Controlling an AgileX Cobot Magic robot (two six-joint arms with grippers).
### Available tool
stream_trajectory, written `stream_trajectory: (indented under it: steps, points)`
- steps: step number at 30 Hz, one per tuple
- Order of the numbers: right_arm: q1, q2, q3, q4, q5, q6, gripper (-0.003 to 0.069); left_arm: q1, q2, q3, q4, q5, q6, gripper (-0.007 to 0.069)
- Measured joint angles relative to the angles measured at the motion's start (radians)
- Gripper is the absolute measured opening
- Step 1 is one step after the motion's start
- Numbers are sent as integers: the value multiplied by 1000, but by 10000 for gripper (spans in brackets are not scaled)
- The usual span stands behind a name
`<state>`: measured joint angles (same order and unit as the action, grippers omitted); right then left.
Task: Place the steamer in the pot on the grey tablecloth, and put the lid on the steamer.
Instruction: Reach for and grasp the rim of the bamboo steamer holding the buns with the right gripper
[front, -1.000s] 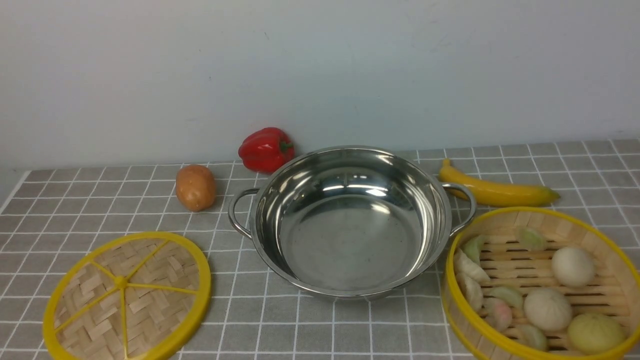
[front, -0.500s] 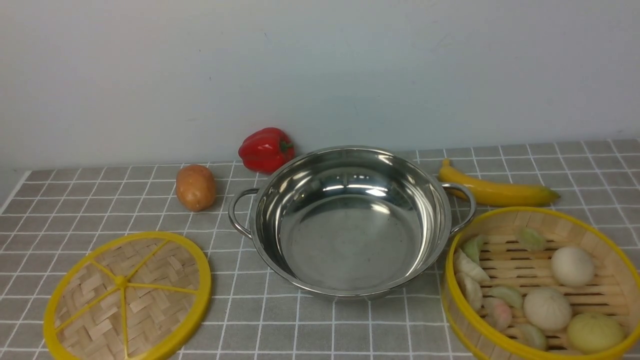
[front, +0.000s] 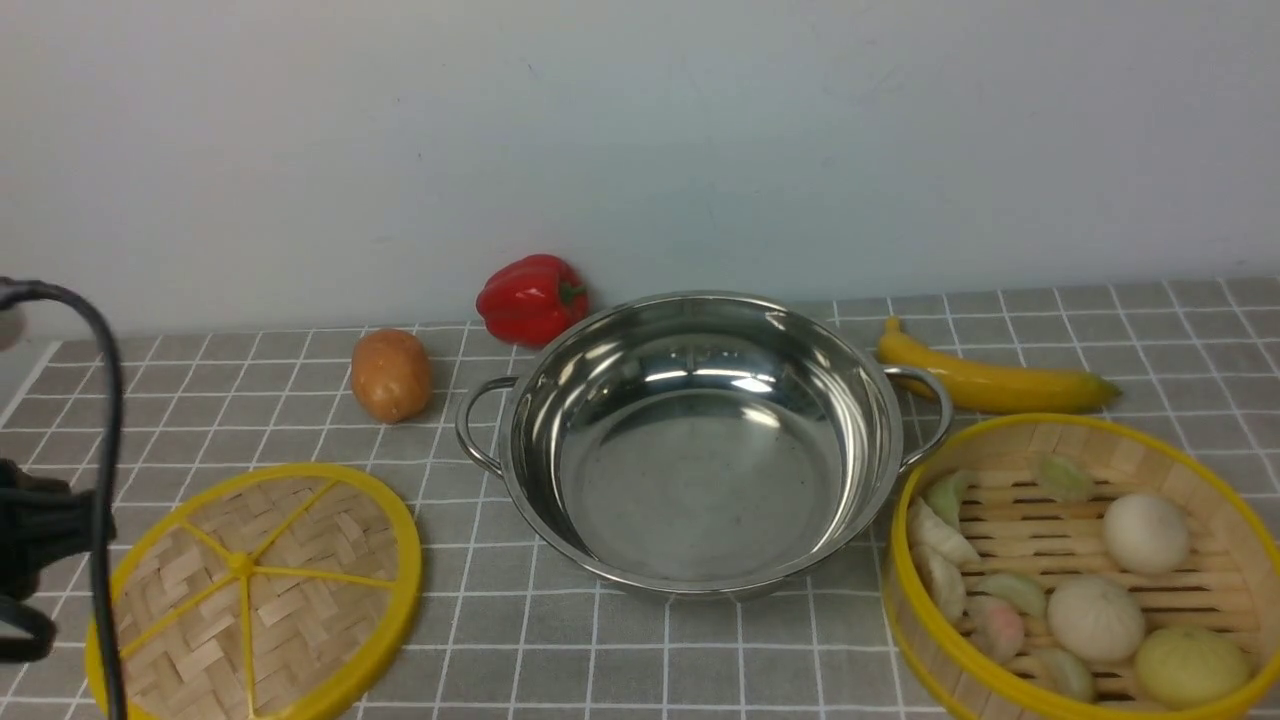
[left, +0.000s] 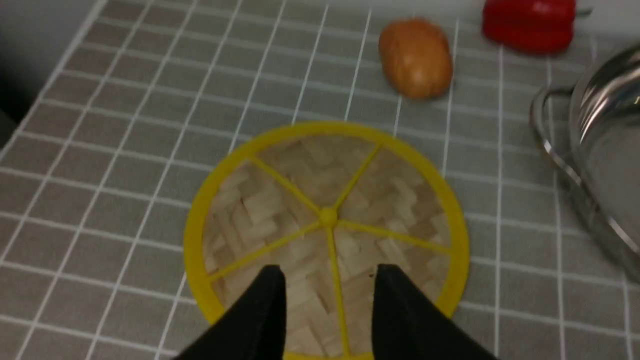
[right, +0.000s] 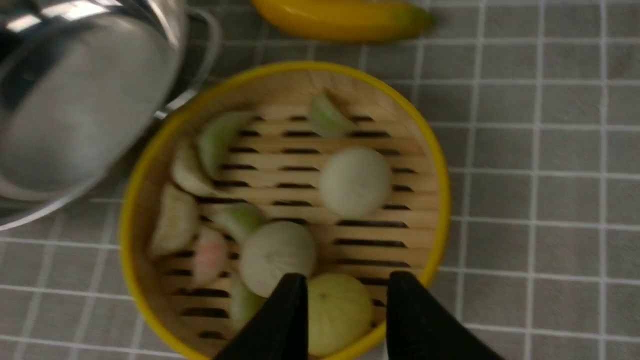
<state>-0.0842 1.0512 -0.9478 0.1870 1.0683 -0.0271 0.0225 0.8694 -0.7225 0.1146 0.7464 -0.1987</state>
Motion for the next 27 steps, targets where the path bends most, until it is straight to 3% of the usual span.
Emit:
stream_trajectory:
  steps: [4, 6, 12, 27]
  points:
    - [0, 90, 0, -78, -1, 53, 242, 0, 97, -14, -44, 39, 91, 243]
    - [0, 158, 0, -93, -8, 71, 242, 0, 171, -15, -96, 57, 181, 243]
    - [0, 264, -1, -95, -29, 74, 242, 0, 257, -18, -198, 62, 298, 243]
    - [-4, 491, -1, -117, -184, 87, 242, 0, 280, -19, -212, 62, 323, 243]
